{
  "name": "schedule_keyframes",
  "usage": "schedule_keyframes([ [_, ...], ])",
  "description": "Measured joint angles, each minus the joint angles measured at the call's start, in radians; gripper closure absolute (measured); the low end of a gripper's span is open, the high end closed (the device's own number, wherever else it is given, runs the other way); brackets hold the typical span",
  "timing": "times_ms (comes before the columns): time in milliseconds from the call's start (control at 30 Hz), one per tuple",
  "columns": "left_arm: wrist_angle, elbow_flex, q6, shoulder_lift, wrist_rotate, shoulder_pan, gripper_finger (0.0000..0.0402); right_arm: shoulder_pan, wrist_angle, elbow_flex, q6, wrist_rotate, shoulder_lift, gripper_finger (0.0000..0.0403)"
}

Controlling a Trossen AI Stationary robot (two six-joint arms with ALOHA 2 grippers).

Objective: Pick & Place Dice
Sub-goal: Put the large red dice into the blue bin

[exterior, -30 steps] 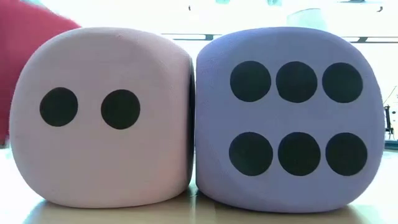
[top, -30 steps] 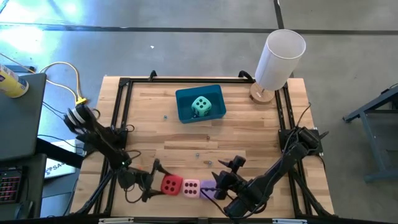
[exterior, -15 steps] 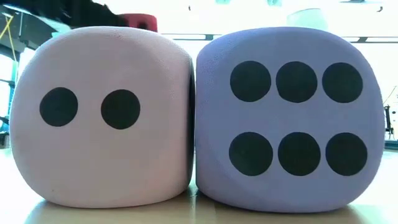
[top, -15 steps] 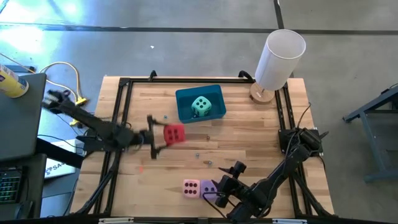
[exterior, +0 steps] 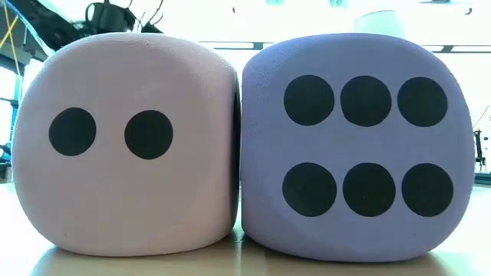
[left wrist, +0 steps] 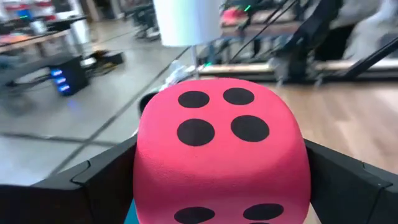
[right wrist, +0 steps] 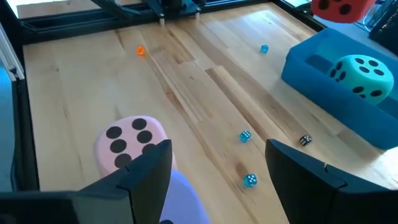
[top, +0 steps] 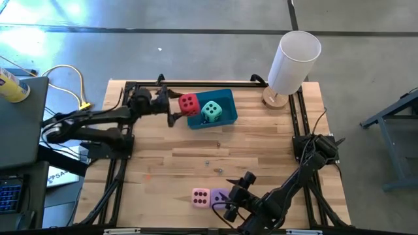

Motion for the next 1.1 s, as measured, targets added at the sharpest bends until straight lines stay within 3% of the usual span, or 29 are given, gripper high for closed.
schedule_keyframes([
  [100, 0.119, 0.001, -0.052, 0.116, 0.087, 0.07, 0.0029, 0.0, 0.017, 0.0, -0.002, 0.0, 0.0, 0.0154],
  [333, 0.237, 0.001, -0.049, 0.279, 0.102, 0.135, 0.0029, -0.007, 0.033, 0.0, -0.002, 0.005, 0.0, 0.0154],
  [833, 0.245, 0.002, -0.038, 0.294, 0.074, 0.134, 0.0024, -0.009, 0.047, 0.0, -0.001, 0.003, 0.007, 0.0154],
  [1100, 0.25, 0.002, -0.033, 0.364, 0.061, 0.121, 0.0023, -0.009, 0.065, 0.0, -0.004, 0.006, 0.007, 0.0154],
])
